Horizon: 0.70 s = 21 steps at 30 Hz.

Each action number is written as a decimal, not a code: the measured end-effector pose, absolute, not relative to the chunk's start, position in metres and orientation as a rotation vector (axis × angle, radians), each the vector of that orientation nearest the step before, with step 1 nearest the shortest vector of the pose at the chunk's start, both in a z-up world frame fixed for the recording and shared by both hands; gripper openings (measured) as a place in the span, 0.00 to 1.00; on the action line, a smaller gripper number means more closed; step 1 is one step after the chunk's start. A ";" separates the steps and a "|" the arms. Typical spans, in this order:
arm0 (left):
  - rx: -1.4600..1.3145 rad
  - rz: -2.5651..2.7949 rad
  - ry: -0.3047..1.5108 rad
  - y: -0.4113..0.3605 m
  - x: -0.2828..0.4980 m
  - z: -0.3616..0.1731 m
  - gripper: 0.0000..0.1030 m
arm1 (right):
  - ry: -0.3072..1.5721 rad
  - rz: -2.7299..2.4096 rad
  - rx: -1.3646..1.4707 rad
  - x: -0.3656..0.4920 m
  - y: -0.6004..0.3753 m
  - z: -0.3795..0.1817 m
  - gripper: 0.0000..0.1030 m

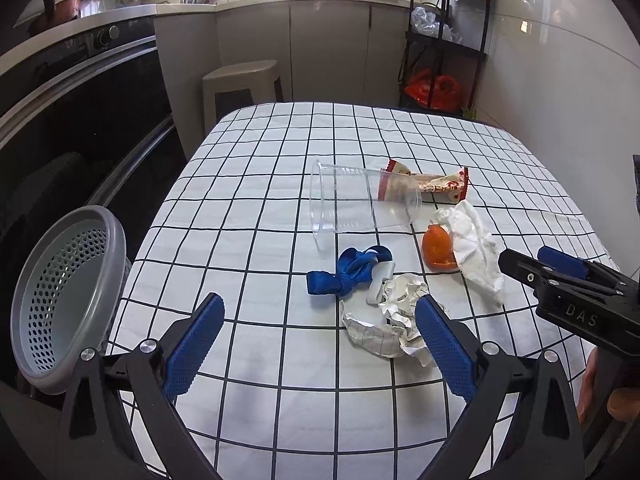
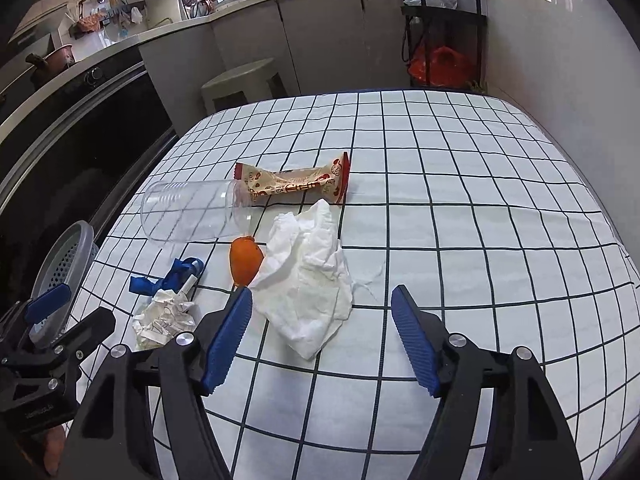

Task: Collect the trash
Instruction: 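Grasp the white tissue with the right tool while the left tool grasps the crumpled foil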

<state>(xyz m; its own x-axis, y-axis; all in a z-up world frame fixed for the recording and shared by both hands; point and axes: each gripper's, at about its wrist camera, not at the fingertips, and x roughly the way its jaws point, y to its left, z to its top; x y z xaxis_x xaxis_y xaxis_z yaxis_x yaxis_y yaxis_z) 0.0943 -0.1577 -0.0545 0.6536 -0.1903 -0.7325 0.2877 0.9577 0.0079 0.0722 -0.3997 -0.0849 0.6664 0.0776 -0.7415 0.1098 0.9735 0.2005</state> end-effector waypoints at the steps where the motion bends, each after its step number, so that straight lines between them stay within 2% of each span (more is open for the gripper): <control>1: 0.132 -0.269 0.813 -0.159 0.094 -0.055 0.91 | 0.842 -0.021 0.237 0.074 -0.399 -0.086 0.69; 21: 0.141 -0.255 0.851 -0.162 0.102 -0.071 0.91 | 0.898 -0.048 0.230 0.101 -0.392 -0.105 0.70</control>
